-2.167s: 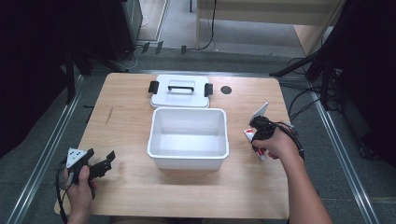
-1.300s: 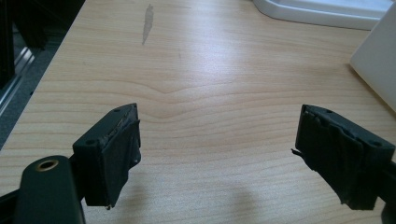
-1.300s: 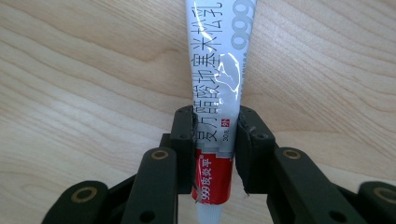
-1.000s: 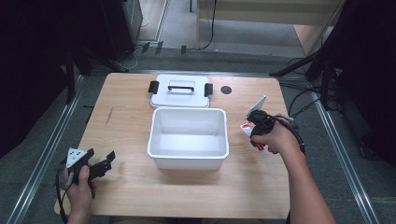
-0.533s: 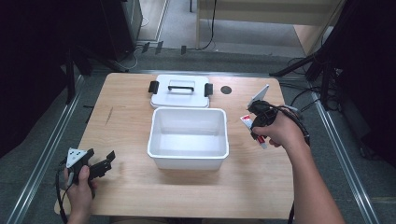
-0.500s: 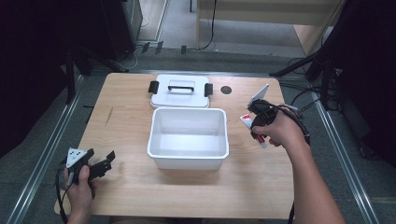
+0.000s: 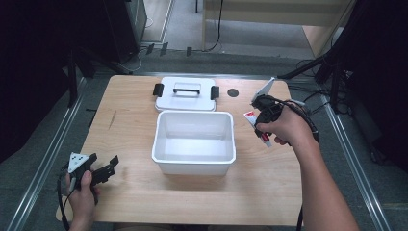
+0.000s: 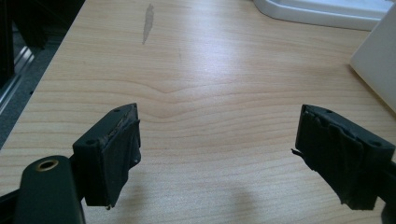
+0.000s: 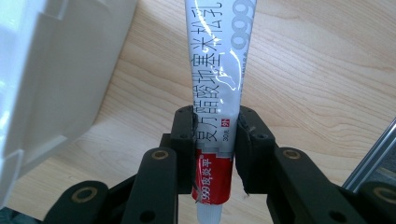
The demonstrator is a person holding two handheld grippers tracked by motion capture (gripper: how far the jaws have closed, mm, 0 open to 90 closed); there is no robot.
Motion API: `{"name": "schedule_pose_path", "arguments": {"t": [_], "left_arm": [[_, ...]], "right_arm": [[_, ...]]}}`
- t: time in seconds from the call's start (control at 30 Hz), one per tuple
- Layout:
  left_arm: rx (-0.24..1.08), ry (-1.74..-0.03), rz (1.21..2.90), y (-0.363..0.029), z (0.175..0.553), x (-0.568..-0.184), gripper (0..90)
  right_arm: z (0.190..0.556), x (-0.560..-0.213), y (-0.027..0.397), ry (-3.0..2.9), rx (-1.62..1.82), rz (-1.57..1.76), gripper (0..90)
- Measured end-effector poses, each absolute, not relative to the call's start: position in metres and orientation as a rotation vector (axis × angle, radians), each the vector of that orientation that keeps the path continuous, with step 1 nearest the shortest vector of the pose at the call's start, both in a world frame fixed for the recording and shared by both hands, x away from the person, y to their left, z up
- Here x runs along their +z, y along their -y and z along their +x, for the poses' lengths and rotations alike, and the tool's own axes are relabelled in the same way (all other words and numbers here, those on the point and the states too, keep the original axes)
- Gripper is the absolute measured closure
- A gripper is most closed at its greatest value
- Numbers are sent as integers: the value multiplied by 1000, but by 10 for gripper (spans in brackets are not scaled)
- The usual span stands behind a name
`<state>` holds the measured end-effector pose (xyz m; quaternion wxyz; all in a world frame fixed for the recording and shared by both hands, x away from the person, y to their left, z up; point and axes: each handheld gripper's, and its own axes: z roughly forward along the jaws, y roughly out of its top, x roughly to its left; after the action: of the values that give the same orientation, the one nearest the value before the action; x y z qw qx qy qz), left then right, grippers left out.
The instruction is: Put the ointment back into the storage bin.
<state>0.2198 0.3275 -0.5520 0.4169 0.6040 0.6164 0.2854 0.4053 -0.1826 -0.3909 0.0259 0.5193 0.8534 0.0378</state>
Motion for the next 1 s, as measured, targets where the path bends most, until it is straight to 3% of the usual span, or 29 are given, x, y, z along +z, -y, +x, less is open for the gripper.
{"name": "schedule_pose_path", "arguments": {"t": [1.0], "left_arm": [[715,-1545,1515,-328,220,-552,148]], "right_arm": [[401,-351,136,-2713,198,1463,723]]}}
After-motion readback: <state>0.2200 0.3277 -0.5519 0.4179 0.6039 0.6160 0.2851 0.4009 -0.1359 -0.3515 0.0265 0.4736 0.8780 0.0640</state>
